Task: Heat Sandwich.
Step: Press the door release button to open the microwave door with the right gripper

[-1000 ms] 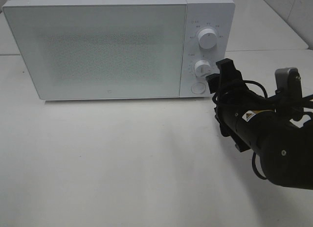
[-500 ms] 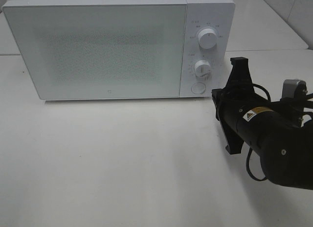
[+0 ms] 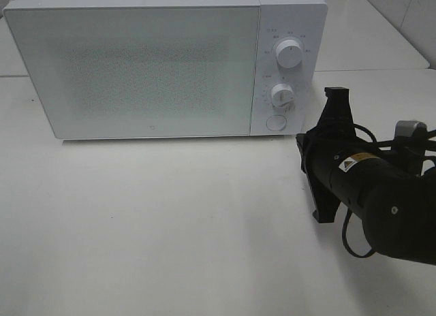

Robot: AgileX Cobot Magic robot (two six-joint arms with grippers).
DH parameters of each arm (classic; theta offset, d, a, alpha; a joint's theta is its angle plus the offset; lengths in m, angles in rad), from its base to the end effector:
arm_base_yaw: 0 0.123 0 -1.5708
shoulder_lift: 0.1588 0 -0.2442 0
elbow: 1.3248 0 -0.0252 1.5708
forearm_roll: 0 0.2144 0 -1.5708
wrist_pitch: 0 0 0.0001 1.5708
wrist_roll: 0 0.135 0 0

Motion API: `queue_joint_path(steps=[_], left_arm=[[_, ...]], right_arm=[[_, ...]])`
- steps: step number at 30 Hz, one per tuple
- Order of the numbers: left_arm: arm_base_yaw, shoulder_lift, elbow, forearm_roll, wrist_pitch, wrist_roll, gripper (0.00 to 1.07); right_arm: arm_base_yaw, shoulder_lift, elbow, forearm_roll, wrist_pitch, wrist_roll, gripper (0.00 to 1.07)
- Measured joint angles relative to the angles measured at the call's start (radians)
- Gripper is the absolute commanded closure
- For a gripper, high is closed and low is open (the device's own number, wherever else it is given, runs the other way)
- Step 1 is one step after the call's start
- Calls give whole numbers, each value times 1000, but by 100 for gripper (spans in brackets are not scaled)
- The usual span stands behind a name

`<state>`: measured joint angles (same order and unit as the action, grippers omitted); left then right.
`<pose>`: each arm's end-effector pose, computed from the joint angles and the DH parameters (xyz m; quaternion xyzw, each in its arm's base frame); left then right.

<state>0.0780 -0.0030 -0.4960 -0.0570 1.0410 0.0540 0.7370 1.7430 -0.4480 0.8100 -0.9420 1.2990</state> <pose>0.0449 -0.0031 0.2413 -0.0094 0.8479 0.0065 0.5300 0.2587 0.1280 0.1149 0.5653 0.5969 0.4159 0.3887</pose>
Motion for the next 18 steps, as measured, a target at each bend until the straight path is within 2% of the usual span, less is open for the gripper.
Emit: queue_joint_path(steps=[7, 18], left_arm=[[0, 0, 0, 0, 0, 0, 10], [0, 0, 0, 0, 0, 0, 10]], right_arm=[[-55, 51, -36, -43, 17, 34, 107], [-150, 147, -155, -170, 91, 82, 107]])
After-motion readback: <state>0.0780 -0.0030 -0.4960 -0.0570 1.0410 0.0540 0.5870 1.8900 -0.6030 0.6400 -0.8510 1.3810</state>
